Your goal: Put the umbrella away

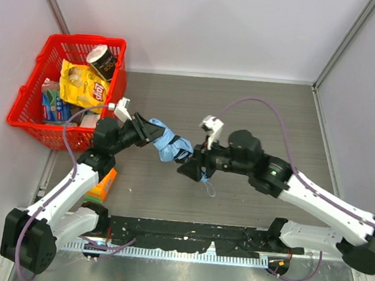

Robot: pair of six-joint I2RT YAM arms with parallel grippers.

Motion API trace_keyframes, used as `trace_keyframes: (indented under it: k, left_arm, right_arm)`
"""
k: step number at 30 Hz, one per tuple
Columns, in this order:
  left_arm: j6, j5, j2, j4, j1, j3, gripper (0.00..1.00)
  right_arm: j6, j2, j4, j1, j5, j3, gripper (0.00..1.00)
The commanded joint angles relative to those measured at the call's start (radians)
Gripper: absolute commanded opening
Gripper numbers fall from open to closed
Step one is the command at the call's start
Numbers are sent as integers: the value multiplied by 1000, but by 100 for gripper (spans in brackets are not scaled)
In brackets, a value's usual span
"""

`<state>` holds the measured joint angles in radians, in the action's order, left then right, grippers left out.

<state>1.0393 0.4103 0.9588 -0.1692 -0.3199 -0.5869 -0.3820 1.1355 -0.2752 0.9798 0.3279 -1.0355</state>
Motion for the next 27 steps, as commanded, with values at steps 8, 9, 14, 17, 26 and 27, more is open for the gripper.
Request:
trace_keyframes:
  k: [8,9,14,17,26,27]
  left_arm:
    - [-678,170,3,138,-10,-362,0]
    - [-755,159,17,228,-16,-411,0]
    - [-1025,35,174,639,-103,-698,0]
    - [-1029,-71,189,616,-175,-679,0]
    - [-935,-292,308,70,-413,-132,0]
    - [-908,-316,369,-47,-432,-75,0]
  right_arm:
    - [-31,-174,-180,-79,-651,91,60]
    - [-31,-172,-179,-82,-656,94,60]
    - [-34,-154,-165,-95,-684,101,60]
    - [-40,-166,-165,-112,-691,104,60]
    - [-49,-210,-151,-156,-670,158,60]
    - [-51,-209,-147,-158,-662,164,60]
